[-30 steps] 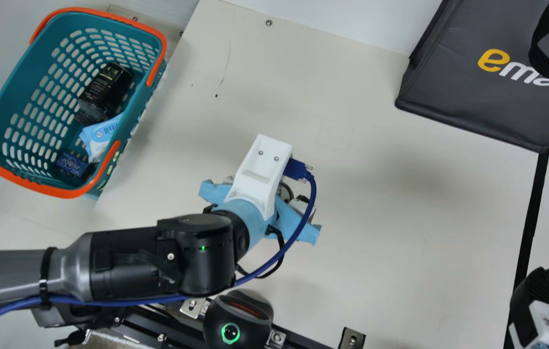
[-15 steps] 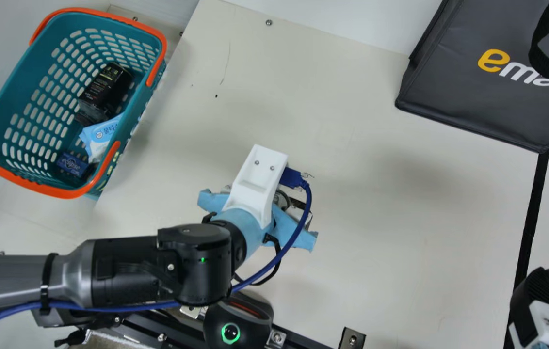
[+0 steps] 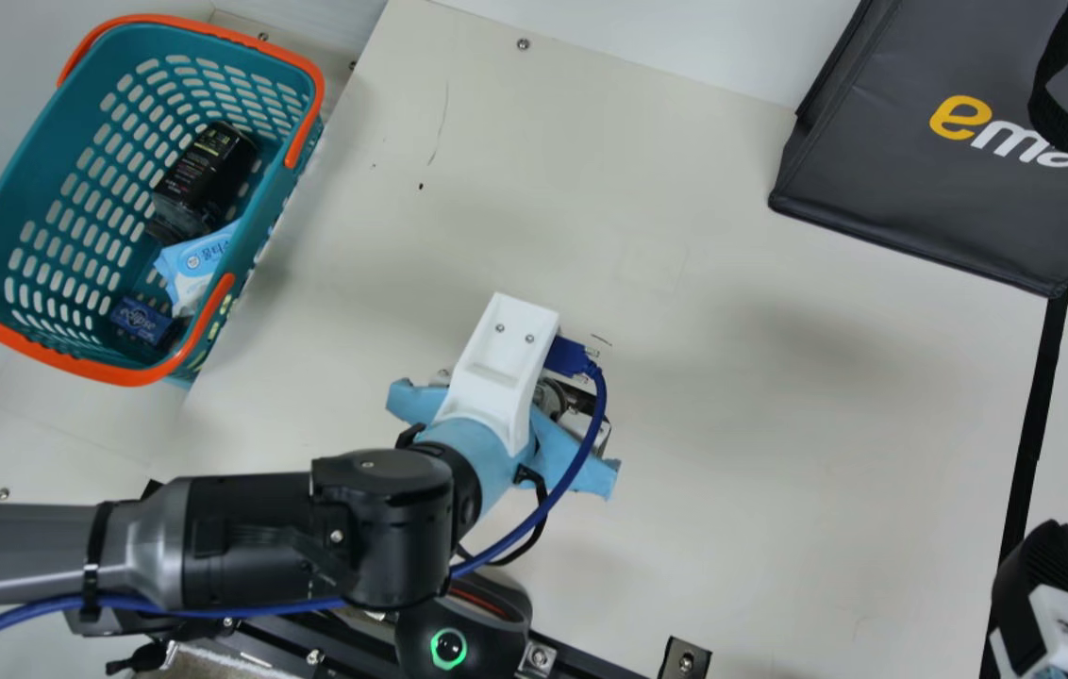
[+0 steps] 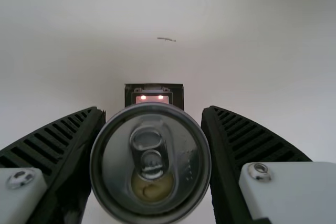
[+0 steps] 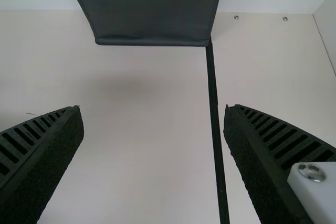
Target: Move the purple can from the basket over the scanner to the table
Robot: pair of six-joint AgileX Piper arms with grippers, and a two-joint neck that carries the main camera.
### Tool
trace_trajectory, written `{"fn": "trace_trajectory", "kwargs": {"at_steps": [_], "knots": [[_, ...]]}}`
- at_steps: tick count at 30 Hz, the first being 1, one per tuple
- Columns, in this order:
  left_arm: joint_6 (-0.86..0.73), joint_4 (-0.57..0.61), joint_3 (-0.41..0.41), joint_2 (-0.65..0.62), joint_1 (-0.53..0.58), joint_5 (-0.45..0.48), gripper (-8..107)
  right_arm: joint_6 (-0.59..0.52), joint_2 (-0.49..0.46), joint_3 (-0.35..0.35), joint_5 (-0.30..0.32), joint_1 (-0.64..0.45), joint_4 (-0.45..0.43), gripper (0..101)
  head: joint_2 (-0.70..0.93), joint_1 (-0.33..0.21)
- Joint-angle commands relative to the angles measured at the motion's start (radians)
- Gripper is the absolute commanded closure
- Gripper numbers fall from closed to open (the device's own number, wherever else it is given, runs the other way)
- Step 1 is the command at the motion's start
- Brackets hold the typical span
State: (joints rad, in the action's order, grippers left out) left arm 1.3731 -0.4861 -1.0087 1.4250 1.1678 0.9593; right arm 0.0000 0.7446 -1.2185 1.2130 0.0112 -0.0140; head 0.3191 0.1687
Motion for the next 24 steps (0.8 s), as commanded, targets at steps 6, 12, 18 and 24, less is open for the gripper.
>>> {"fn": "trace_trajectory", "kwargs": {"at_steps": [6, 12, 18, 24], "knots": [[-0.001, 0.005, -0.001, -0.005, -0.001, 0.001, 17, 0.000, 0.000, 0.000, 0.000, 0.000, 0.000, 6, 0.002, -0.030], [-0.041, 0.030, 0.001, -0.043, -0.017, -0.020, 9, 0.000, 0.000, 0.000, 0.000, 0.000, 0.000, 6, 0.002, -0.030], [-0.148, 0.079, 0.002, -0.124, -0.071, -0.039, 9, 0.000, 0.000, 0.000, 0.000, 0.000, 0.000, 6, 0.002, -0.030], [-0.277, 0.134, -0.003, -0.187, -0.133, -0.035, 9, 0.000, 0.000, 0.000, 0.000, 0.000, 0.000, 6, 0.002, -0.030]]}}
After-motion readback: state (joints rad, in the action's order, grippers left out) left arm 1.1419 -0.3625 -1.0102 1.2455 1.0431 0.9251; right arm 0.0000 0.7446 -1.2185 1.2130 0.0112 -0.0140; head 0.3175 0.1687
